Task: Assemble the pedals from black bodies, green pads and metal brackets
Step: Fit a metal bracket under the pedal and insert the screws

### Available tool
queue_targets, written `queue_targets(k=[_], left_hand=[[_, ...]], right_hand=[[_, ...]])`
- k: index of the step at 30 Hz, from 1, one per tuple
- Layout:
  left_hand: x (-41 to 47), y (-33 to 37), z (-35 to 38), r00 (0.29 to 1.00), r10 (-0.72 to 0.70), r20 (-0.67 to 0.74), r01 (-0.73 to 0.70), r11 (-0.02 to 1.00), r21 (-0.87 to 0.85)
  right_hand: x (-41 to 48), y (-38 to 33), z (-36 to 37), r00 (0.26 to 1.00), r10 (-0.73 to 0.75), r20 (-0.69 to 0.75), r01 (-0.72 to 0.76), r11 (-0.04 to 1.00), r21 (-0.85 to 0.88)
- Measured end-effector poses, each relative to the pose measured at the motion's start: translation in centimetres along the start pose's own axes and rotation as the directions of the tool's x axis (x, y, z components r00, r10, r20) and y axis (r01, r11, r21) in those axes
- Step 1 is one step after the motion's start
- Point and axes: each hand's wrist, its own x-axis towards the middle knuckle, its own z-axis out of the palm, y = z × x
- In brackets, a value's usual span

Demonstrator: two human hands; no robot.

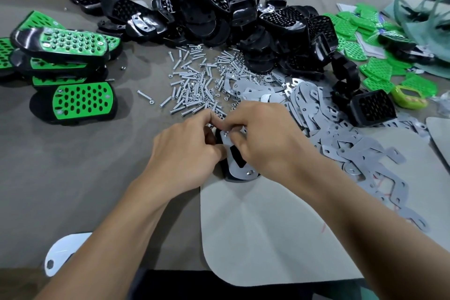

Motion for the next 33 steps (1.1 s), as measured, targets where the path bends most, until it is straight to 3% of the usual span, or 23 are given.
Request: queue_targets(k=[5, 9, 14, 18, 23, 29, 33], left_hand=[[0.0, 0.1, 0.0, 1.0, -0.003, -0.013, 0.003, 1.0, -0.011], [0.0, 0.1, 0.0, 1.0, -0.005, -0.007, 0.005, 1.0, -0.014], [0.0, 0.1, -0.2, 1.0, -0.007, 0.002, 0.007, 1.0, -0.005], [0.0, 0.0, -0.2, 1.0, -0.005, 0.014, 0.006, 1.0, -0.023], [-0.1, 0.0, -0.1, 1.0, -0.002, -0.002, 0.002, 1.0, -0.013], [0.0, -0.1, 0.0, 1.0, -0.003, -0.012, 0.002, 1.0, -0.021], [-0.1, -0.2, 0.0, 1.0, 0.013, -0.013, -0.013, 1.0, -0.016]], right_hand=[[0.5, -0.9, 0.0, 0.997, -0.028, 0.077, 0.041, 0.985, -0.167], [0.5, -0.7, -0.7, 0.999, -0.05, 0.006, 0.05, 0.996, -0.076], [0.6, -0.5, -1.1, 0.998, -0.04, 0.044, 0.044, 0.996, -0.084], [0.3, 0.1, -1.1, 0.997, 0.058, 0.055, -0.058, 0.998, -0.001], [-0.8, 0.5, -0.3, 0.999, 0.037, -0.026, -0.034, 0.991, 0.127], [-2.3, 0.9, 0.3, 0.992, 0.118, -0.036, -0.107, 0.969, 0.224], [-3.3, 0.7, 0.9, 0.98, 0.157, -0.121, -0.111, 0.942, 0.316]])
